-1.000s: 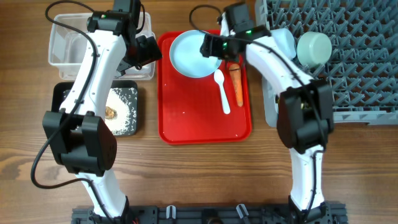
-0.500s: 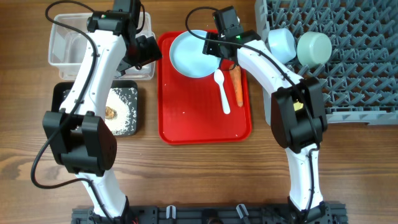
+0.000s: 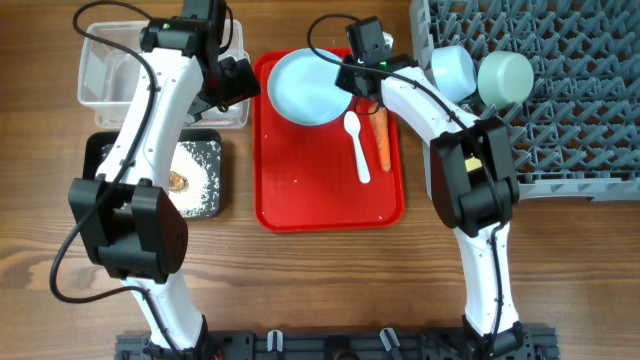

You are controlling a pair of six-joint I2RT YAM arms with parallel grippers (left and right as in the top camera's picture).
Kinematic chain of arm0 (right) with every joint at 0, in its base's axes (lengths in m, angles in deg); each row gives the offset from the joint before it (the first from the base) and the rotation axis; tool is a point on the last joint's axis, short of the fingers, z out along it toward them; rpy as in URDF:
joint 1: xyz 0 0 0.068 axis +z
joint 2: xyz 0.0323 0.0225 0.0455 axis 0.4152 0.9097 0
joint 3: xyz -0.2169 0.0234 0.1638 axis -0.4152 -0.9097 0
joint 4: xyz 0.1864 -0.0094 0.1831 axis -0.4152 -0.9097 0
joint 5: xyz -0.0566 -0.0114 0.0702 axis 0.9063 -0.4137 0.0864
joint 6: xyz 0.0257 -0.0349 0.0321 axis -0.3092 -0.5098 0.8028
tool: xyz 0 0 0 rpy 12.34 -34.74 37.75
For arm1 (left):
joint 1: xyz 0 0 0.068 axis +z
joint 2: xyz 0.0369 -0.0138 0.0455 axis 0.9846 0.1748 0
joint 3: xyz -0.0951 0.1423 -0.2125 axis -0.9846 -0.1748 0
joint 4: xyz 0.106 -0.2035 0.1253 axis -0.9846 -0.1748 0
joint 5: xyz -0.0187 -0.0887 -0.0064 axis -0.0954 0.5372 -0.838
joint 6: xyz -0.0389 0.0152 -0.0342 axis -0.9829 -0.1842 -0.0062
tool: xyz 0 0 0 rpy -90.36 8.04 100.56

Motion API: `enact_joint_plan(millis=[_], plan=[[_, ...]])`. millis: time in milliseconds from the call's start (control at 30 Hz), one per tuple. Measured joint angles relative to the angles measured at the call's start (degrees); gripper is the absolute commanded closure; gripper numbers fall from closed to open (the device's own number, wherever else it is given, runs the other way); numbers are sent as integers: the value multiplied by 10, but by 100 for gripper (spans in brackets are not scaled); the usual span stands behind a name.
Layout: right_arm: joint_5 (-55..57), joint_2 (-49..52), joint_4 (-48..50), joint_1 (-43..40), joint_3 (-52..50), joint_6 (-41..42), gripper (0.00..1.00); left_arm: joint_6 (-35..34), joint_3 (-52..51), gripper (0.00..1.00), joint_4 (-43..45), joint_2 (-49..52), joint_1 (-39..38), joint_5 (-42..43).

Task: Sort waste into correct bins and load items into the dishwasher rack
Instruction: 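Lift the plate off the red tray toward the rack, then stand the plate upright in the rack and release it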

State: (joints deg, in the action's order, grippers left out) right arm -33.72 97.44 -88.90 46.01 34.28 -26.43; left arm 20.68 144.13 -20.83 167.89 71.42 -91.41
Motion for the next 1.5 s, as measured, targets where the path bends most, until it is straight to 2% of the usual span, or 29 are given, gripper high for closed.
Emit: enact_joint_plan(millis=[133,267,400,500,567,600,667,700,967,1100,1300,1400,1500], plan=[[-3,1,4,0,0,4,94,0,0,0,0,0,0,0],[-15,1,7,2,0,2,96,0,0,0,0,0,0,0],[-20,1,5,2,0,3,92,0,0,0,0,0,0,0],[-27,2,-6,2,0,3,82,0,0,0,0,0,0,0],[-30,5,-16,2,0,-2,80,0,0,0,0,0,0,0],[-32,6,-16,2,0,-4,81,0,0,0,0,0,0,0],[-33,6,-17,2,0,-9,94,0,0,0,0,0,0,0],[-33,6,-17,2,0,-9,96,0,0,0,0,0,0,0],[-57,1,-20,-10,0,-26,96,0,0,0,0,0,0,0],[-57,-49,-31,-42,0,-67,96,0,0,0,0,0,0,0],[-32,-205,-28,-105,0,-159,96,0,0,0,0,0,0,0],[46,-258,-29,-129,0,-214,96,0,0,0,0,0,0,0],[173,-272,-29,-148,0,-285,96,0,0,0,0,0,0,0]])
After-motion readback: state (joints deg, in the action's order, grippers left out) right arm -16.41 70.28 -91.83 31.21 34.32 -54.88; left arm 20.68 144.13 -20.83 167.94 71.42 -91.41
